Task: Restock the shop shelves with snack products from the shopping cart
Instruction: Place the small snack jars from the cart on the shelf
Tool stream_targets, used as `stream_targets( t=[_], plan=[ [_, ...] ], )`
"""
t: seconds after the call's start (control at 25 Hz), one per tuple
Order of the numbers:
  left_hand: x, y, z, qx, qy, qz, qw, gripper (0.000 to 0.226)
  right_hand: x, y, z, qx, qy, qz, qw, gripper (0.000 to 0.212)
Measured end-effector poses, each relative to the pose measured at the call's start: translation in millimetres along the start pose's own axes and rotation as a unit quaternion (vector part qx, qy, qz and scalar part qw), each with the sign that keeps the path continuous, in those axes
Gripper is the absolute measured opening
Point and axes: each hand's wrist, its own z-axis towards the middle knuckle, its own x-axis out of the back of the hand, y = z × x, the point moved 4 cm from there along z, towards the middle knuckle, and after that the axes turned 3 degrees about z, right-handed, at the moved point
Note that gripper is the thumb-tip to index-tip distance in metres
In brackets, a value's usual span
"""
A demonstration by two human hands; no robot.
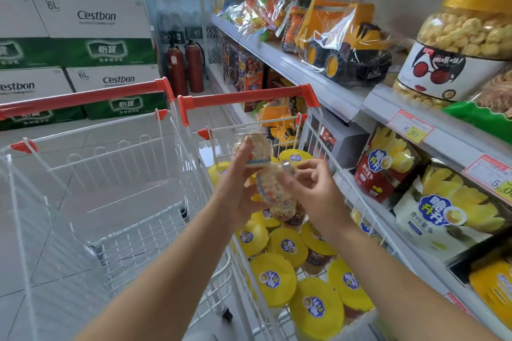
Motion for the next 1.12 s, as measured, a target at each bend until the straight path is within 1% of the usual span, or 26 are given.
stream_targets(
  t=[0.04, 0.08, 0.12, 0.16, 0.2, 0.24, 0.28, 0.32, 0.36, 0.4, 0.44, 0.48, 0.52, 0.6, 0.64, 0.68, 0.76, 0.88, 0.96, 1.12],
  plan=[
    [-3.5, -5.7, 2.4, 0.017, 0.005, -0.027, 0.999, 0.074, -6.2, -2.0, 0.2, 0.007, -0.022, 0.000, 1.000, 0.045],
    [-4.7, -9.8, 3.4, 0.031, 0.015, -0.051, 0.998, 0.074, -9.1, -0.3, 3.6, 0.011, -0.027, -0.011, 1.000, 0.039],
    [-3.7, -12.8, 4.8, 0.040, 0.032, -0.071, 0.996, 0.071, -7.7, 4.2, 11.2, 0.016, -0.012, -0.038, 0.999, 0.035],
    [-2.0, -14.6, 6.2, 0.040, 0.046, -0.086, 0.994, 0.069, -1.8, 14.6, 24.4, 0.016, 0.015, -0.103, 0.994, 0.033],
    [-0.3, -15.4, 7.1, 0.036, 0.049, -0.097, 0.993, 0.069, 3.7, 25.8, 37.4, 0.007, 0.020, -0.219, 0.975, 0.030],
    [-1.0, -14.5, 5.4, 0.031, 0.041, -0.102, 0.993, 0.069, 4.6, 39.9, 48.0, -0.011, -0.006, -0.361, 0.932, 0.026],
    [-0.6, -14.0, 4.7, 0.026, 0.033, -0.098, 0.994, 0.069, 1.4, 53.6, 53.5, -0.026, -0.049, -0.482, 0.874, 0.030],
    [-1.5, -13.6, 2.8, 0.023, 0.024, -0.091, 0.995, 0.066, -3.8, 65.5, 55.7, -0.037, -0.085, -0.559, 0.824, 0.038],
    [-2.3, -13.9, 1.2, 0.020, 0.018, -0.083, 0.996, 0.063, -8.2, 72.3, 55.7, -0.047, -0.103, -0.588, 0.801, 0.045],
    [-3.2, -14.6, -0.3, 0.018, 0.013, -0.077, 0.997, 0.062, -12.3, 72.7, 53.8, -0.053, -0.099, -0.586, 0.802, 0.047],
    [-3.6, -15.4, -0.7, 0.014, 0.010, -0.073, 0.997, 0.063, -14.0, 69.3, 51.6, -0.051, -0.084, -0.570, 0.815, 0.044],
    [-4.4, -15.9, -1.8, 0.013, 0.009, -0.073, 0.997, 0.065, -12.3, 63.3, 49.8, -0.053, -0.065, -0.539, 0.838, 0.040],
    [-3.9, -15.6, -2.0, 0.010, 0.009, -0.076, 0.997, 0.067, -7.3, 57.0, 47.3, -0.066, -0.043, -0.482, 0.872, 0.037],
    [0.5, -14.4, -1.0, 0.007, 0.007, -0.078, 0.997, 0.070, 7.6, 41.6, 38.4, -0.096, -0.019, -0.332, 0.938, 0.040],
    [1.6, -15.0, -0.9, 0.009, 0.008, -0.078, 0.997, 0.070, 18.8, 30.4, 31.3, -0.096, -0.010, -0.276, 0.956, 0.042],
    [2.6, -15.5, 0.6, 0.010, 0.013, -0.078, 0.997, 0.070, 31.4, 16.6, 23.5, -0.086, 0.003, -0.242, 0.967, 0.043],
    [-2.4, -17.6, 1.1, 0.020, 0.012, -0.088, 0.996, 0.068, 59.7, -13.2, 7.6, -0.057, 0.040, -0.218, 0.974, 0.042],
    [-27.6, -15.5, -5.2, 0.037, -0.014, -0.098, 0.994, 0.061, 98.3, -63.7, -18.4, -0.010, 0.090, -0.218, 0.972, 0.037],
    [-58.0, -9.7, -11.1, 0.041, -0.044, -0.092, 0.994, 0.058, 124.4, -100.5, -37.8, 0.020, 0.120, -0.222, 0.967, 0.036],
    [-132.1, 3.5, -27.3, 0.041, -0.098, -0.062, 0.992, 0.065, 186.1, -165.2, -71.1, 0.075, 0.190, -0.230, 0.952, 0.041]
  ],
)
